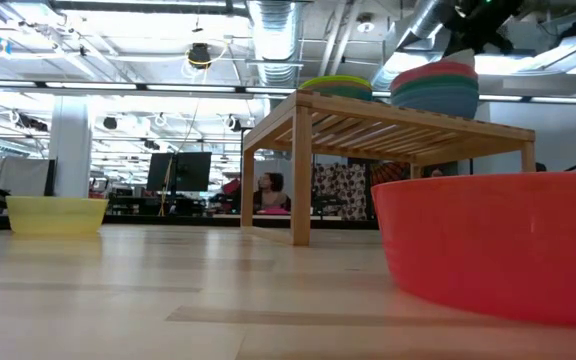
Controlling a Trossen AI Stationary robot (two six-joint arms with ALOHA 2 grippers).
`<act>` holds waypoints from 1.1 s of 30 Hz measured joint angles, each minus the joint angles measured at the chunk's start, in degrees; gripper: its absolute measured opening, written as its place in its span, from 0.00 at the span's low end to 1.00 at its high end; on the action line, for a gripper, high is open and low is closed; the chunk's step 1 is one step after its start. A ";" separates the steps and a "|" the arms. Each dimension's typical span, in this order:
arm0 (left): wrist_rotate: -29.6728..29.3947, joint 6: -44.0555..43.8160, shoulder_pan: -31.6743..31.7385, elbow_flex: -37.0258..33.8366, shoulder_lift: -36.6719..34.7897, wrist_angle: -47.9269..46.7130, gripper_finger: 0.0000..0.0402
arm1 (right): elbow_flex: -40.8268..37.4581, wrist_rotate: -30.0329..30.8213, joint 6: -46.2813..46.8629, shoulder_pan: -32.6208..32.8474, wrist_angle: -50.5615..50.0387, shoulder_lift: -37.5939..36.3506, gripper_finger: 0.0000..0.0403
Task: Place and stack bowls onto a shelf
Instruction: Stack the large white bowl on top of the large orange bowl on the shelf, then stack the small yellow bowl on top of the small green bowl on the shelf
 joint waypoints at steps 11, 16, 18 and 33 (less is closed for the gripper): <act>-0.21 0.02 0.00 0.00 0.00 -1.04 0.43 | 0.00 1.32 -0.21 0.07 -1.96 1.74 0.04; -0.22 0.04 0.00 0.00 0.00 -2.46 0.43 | 0.00 1.61 -0.18 0.07 -4.35 1.73 0.04; -0.26 0.04 0.00 0.00 0.00 -2.75 0.43 | 0.00 1.64 -0.17 0.07 -4.36 1.73 0.04; -0.33 4.87 0.18 0.00 -0.15 -2.92 0.43 | 0.00 -0.71 1.07 3.63 0.22 1.49 0.04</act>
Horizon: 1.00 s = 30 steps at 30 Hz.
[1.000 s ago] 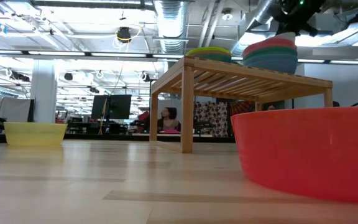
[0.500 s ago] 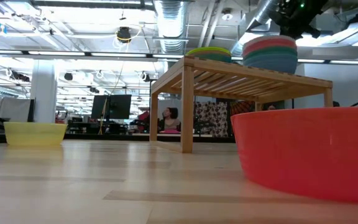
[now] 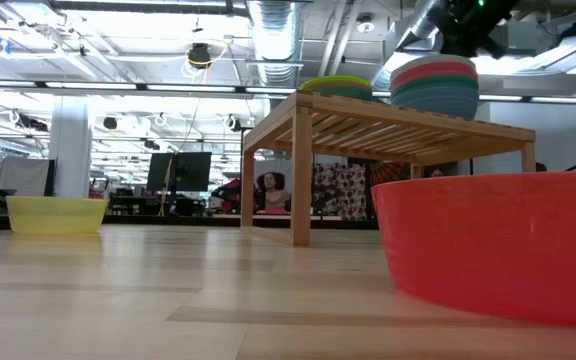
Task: Place and stack bowls onto a shelf
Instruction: Stack the small yellow bowl on top of the small green bowl on the shelf
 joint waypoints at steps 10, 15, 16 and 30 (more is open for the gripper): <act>9.23 2.94 4.38 -1.09 -2.71 -3.73 0.43 | 0.00 -15.71 1.34 13.65 11.02 -2.05 0.05; 12.81 1.85 6.08 -3.54 -4.61 -2.75 0.43 | 0.00 -15.84 1.51 20.52 14.93 -1.94 0.08; 12.87 1.77 6.24 -3.56 -4.64 -2.57 0.43 | 0.00 -15.84 1.51 21.54 15.70 -1.94 0.09; 19.91 -6.18 5.26 -8.32 -6.55 -20.95 0.43 | 0.00 -13.85 5.90 28.55 19.91 -1.99 0.14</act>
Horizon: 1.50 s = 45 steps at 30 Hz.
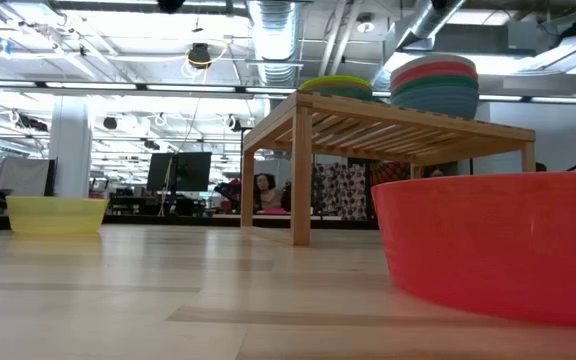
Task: Place and stack bowls onto a shelf
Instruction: Stack the small yellow bowl on top of the small green bowl on the shelf
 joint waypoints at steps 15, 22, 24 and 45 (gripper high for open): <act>-9.55 -26.77 2.05 -29.86 -12.96 -18.11 0.43 | 0.00 2.51 -0.37 1.98 -0.45 0.58 0.14; -7.95 -28.39 5.32 -31.96 -5.36 -20.98 0.43 | 0.02 2.51 -0.53 1.54 -0.88 0.87 0.14; -7.11 -28.32 6.21 -32.42 -2.15 -21.35 0.43 | 0.02 2.51 -0.55 1.54 -1.01 0.87 0.14; -1.99 -15.17 7.26 -19.64 14.03 -25.28 0.01 | 0.02 2.49 -0.50 1.54 -1.91 0.88 0.14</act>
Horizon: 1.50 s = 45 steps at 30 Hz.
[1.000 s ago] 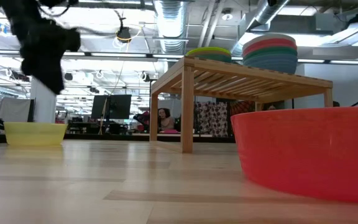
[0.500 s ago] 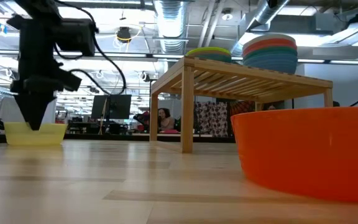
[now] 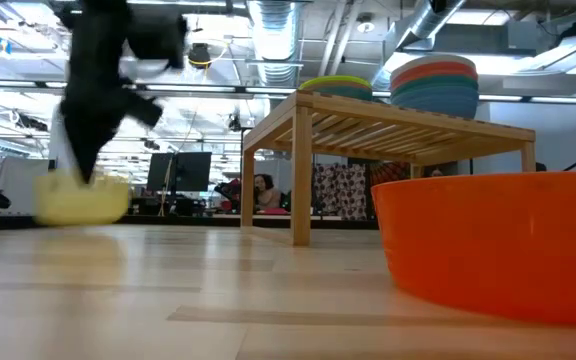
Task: Place and stack bowls onto a shelf
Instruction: Stack the small yellow bowl on top of the small green bowl on the shelf
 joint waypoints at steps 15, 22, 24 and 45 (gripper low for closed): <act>-9.03 22.93 -0.34 49.90 8.47 -11.18 0.00 | 0.00 0.04 -0.90 0.00 1.03 0.01 0.14; -9.52 38.15 -3.83 63.83 21.71 -9.59 0.00 | 0.00 0.04 -0.96 0.20 6.18 -0.14 0.14; -9.57 42.74 -4.43 65.93 24.77 -7.37 0.00 | 0.00 0.07 -1.00 0.15 6.86 -0.12 0.14; -5.79 55.79 -0.53 64.94 32.16 5.04 0.01 | 0.00 0.20 -1.14 0.13 9.44 -0.12 0.14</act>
